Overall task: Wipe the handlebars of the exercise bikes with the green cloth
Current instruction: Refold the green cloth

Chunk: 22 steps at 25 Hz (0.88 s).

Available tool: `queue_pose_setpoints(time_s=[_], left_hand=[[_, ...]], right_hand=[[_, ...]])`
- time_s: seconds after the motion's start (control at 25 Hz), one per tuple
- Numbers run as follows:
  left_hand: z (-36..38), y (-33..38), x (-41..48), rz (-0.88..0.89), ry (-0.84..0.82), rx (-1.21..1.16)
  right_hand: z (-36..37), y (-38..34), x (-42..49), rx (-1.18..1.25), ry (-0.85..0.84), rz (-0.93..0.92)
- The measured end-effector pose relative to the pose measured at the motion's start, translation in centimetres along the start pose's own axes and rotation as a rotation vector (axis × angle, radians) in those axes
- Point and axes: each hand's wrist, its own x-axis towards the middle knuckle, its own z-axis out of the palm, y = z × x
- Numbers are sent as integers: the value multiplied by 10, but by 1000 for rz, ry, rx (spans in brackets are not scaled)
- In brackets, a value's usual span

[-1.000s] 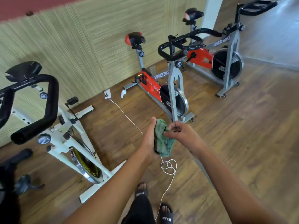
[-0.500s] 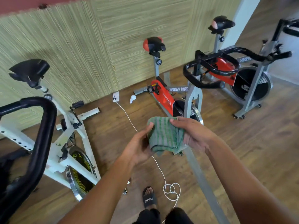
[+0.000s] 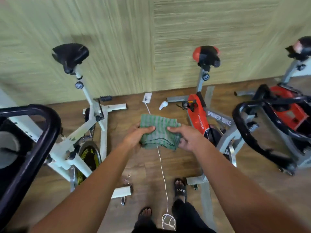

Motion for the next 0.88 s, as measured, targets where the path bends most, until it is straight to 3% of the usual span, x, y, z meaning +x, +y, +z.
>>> queue_pose_setpoints(time_s=[0.28, 0.56, 0.68, 0.88], left_hand=[[-17, 31, 60, -30, 140, -71], [-51, 36, 186, -91, 267, 56], [-76, 8, 267, -116, 294, 102], [-110, -89, 386, -242, 381, 63]], right_hand=[[19, -46, 88, -124, -8, -80], [54, -51, 238, -295, 50, 10], [48, -13, 350, -301, 54, 59], [43, 27, 451, -321, 104, 212]])
